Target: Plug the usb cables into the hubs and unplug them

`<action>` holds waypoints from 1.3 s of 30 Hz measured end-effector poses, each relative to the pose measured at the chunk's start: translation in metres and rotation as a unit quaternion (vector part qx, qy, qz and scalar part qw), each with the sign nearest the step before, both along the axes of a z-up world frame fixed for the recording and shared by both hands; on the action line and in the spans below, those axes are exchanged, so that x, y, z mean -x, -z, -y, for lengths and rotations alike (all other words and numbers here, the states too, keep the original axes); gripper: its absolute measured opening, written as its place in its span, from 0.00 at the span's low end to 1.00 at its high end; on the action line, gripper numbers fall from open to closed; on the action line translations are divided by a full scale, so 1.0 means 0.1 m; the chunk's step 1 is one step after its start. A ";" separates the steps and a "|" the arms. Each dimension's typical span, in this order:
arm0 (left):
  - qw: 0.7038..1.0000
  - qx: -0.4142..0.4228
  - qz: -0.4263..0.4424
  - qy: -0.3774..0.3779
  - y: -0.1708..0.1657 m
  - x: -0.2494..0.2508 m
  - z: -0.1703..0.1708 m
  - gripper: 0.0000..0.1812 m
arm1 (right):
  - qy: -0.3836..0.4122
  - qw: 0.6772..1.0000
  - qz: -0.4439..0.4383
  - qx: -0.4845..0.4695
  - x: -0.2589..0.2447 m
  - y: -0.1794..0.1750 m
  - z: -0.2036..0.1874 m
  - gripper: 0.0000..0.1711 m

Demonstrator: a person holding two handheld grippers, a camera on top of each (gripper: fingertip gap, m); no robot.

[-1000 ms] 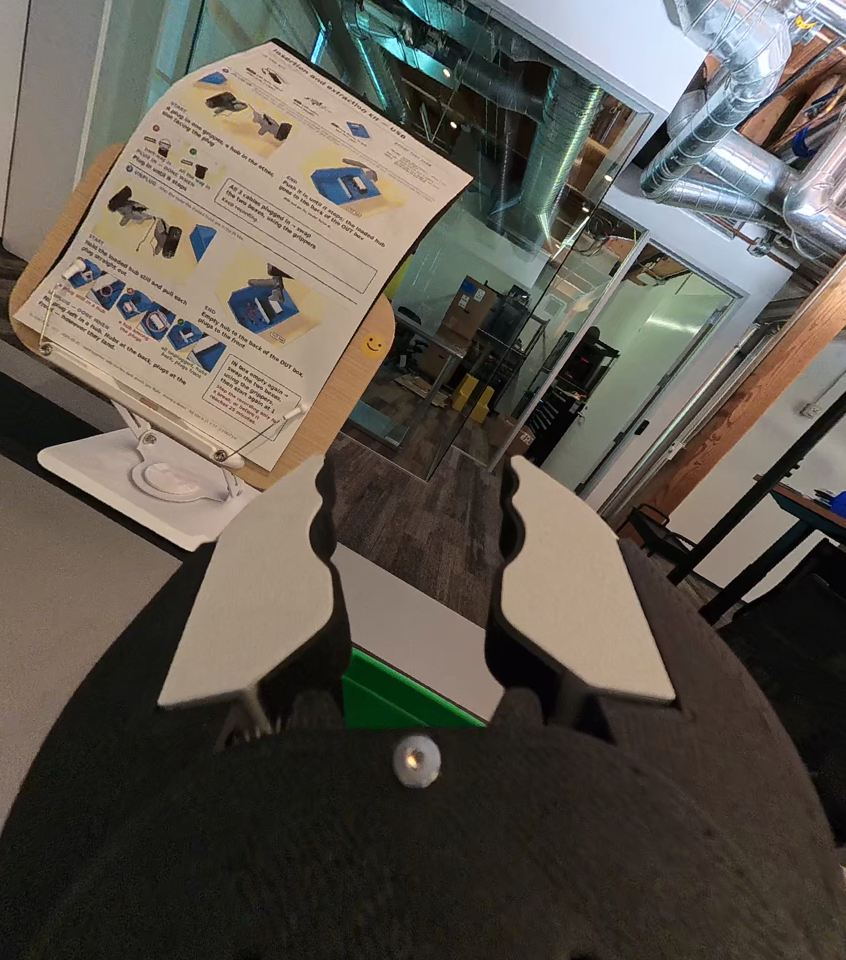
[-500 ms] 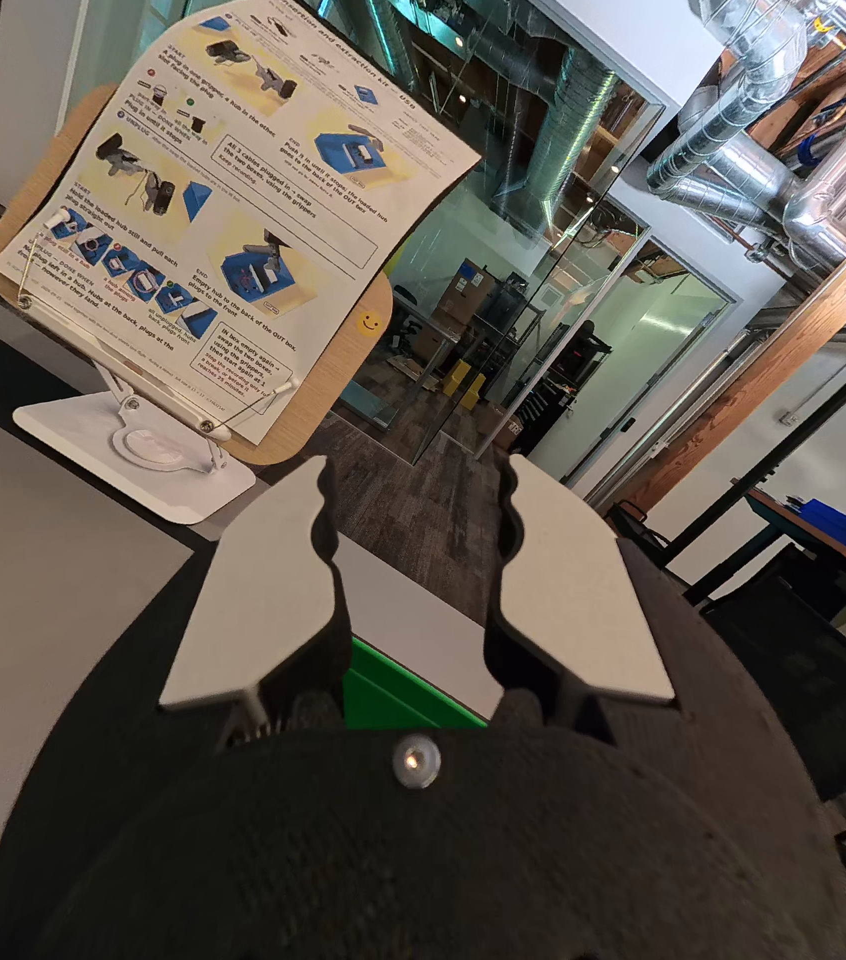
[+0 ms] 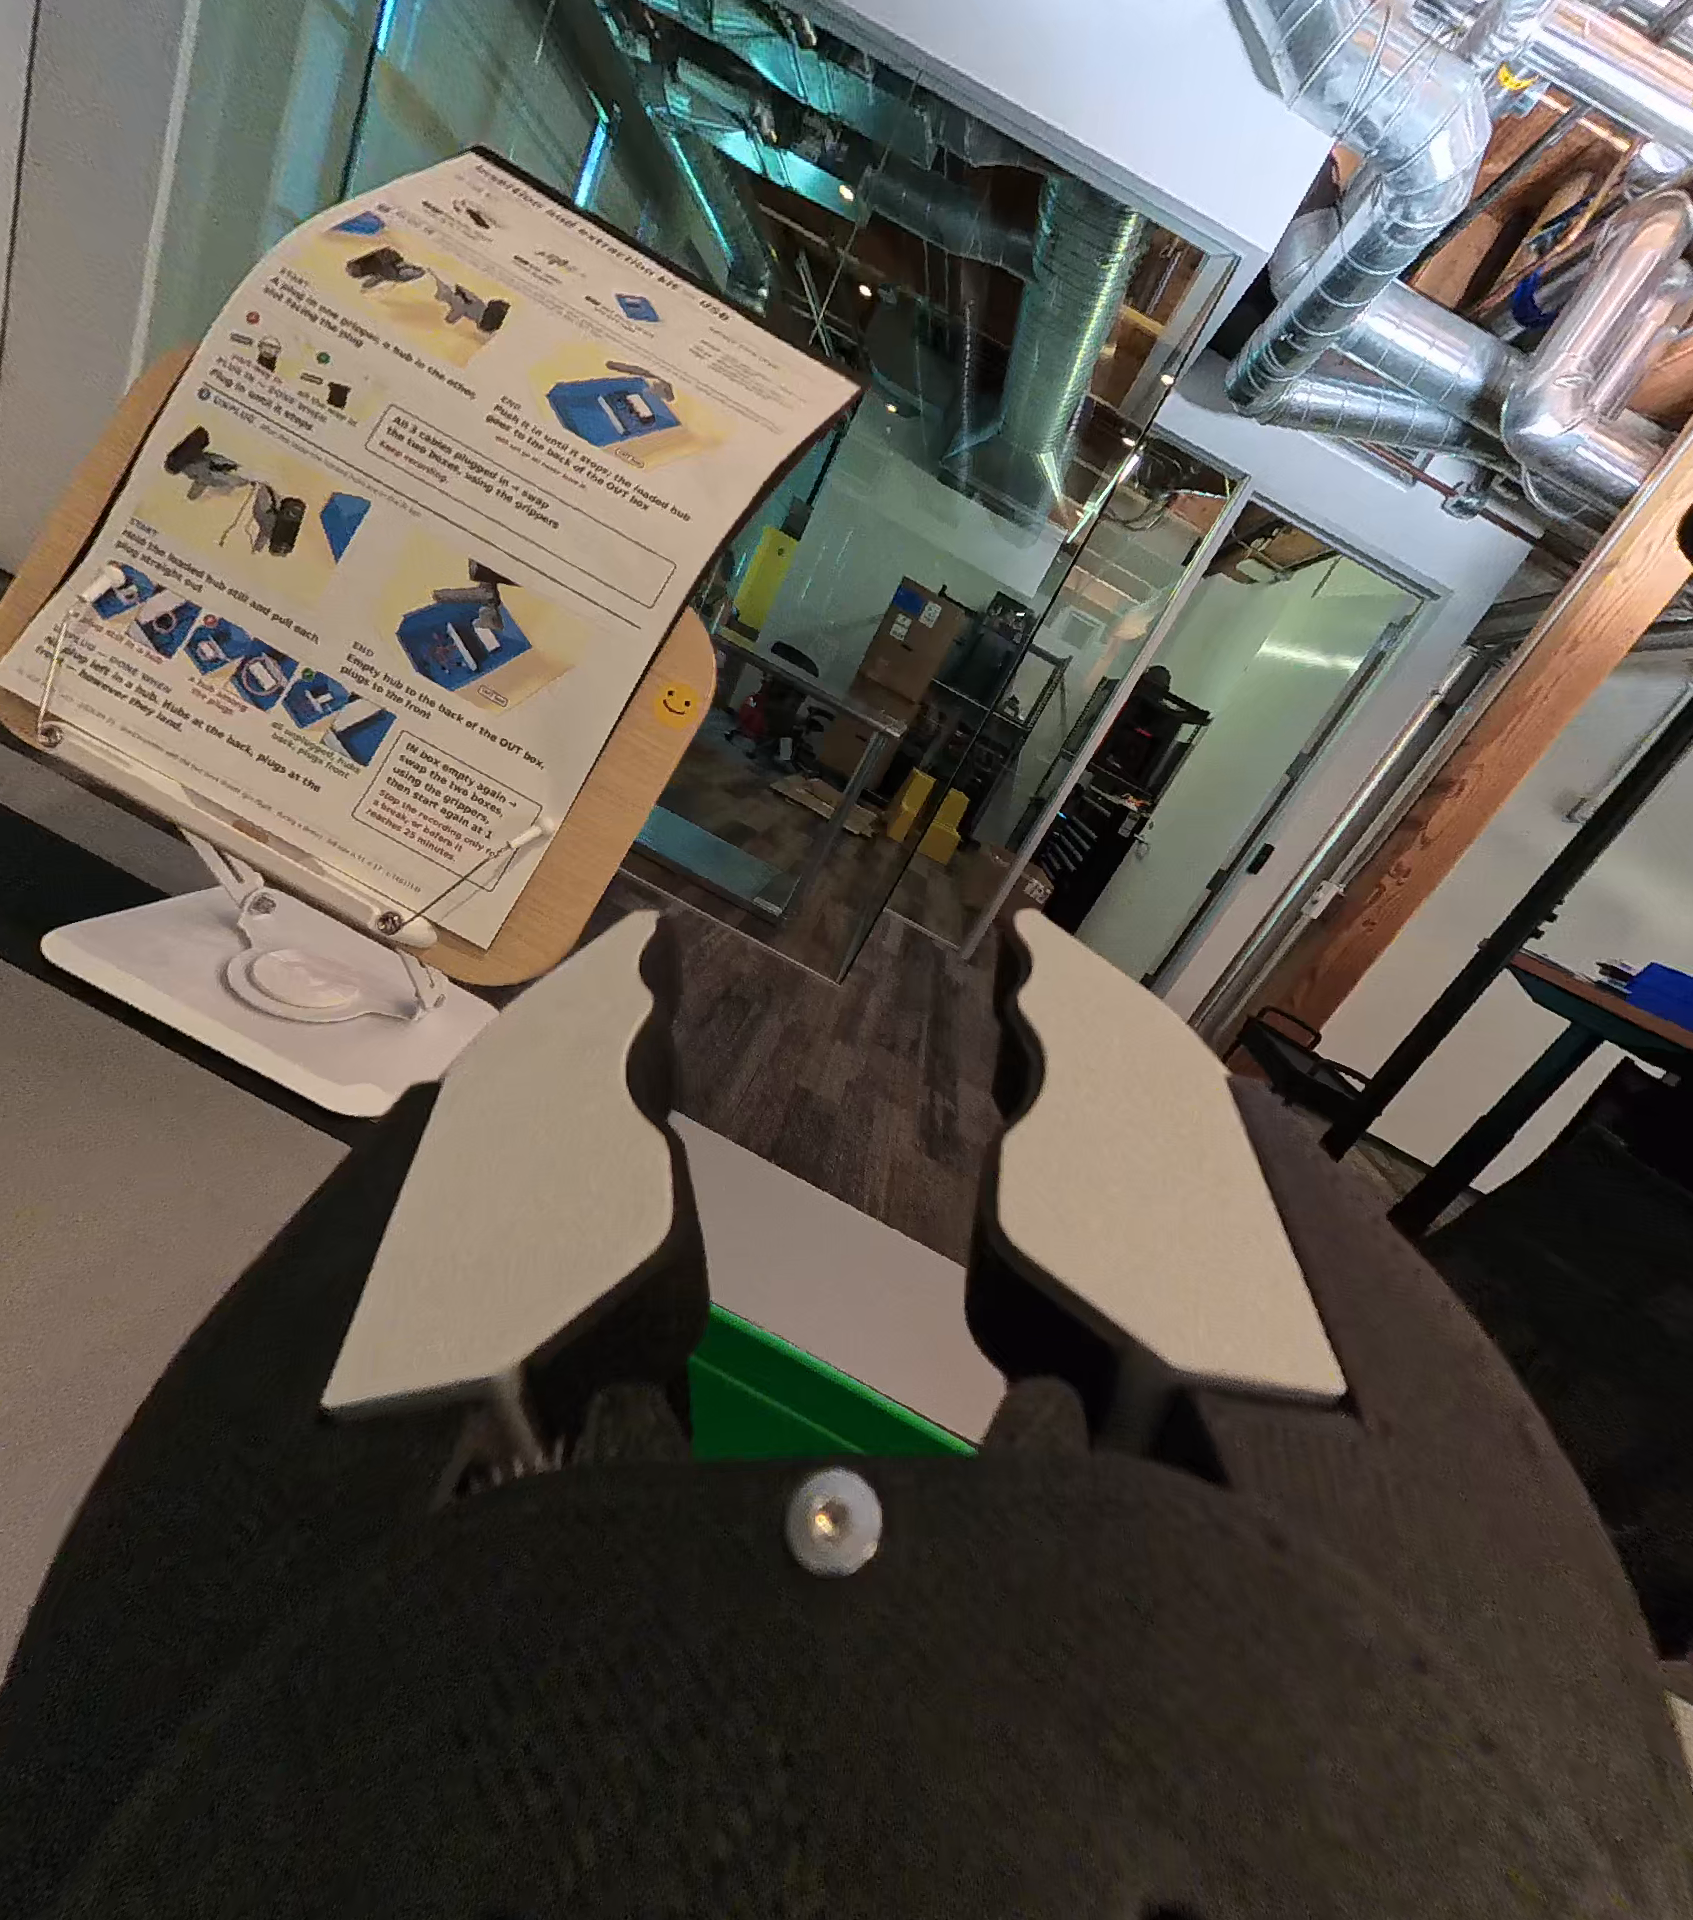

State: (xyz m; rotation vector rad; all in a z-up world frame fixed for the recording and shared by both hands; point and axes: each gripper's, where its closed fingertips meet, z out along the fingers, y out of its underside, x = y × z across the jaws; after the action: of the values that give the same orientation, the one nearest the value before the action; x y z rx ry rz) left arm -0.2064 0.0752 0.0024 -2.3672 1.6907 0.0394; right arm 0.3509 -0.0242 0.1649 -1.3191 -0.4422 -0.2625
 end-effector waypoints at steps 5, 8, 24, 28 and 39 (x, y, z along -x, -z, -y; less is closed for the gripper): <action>0.984 -0.024 0.171 -0.042 -0.54 -0.61 0.19 0.17 | -0.044 0.998 -0.047 0.013 -0.01 0.00 0.06 0.31; 0.965 -0.015 0.260 -0.037 -0.69 -1.10 0.43 0.17 | -0.059 0.997 -0.037 -0.036 0.10 -0.13 0.13 0.27; 0.950 0.159 0.242 -0.118 0.68 -2.79 1.19 0.17 | 0.183 0.973 -0.138 0.010 -0.37 0.05 -0.08 0.18; 0.977 0.119 0.110 -0.141 1.02 -2.60 0.97 0.17 | 0.161 0.976 -0.140 0.045 -0.39 0.17 -0.17 0.20; 0.986 0.093 -0.063 -0.124 1.48 -2.41 0.59 0.17 | 0.114 0.979 -0.131 0.111 -0.33 0.43 -0.35 0.21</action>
State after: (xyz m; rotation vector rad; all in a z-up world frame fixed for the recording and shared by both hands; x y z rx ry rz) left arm 0.0350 0.0158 -0.1459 -2.7583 1.4986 0.0781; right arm 0.3838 0.0103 0.1221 -1.6017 -0.0982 -0.2291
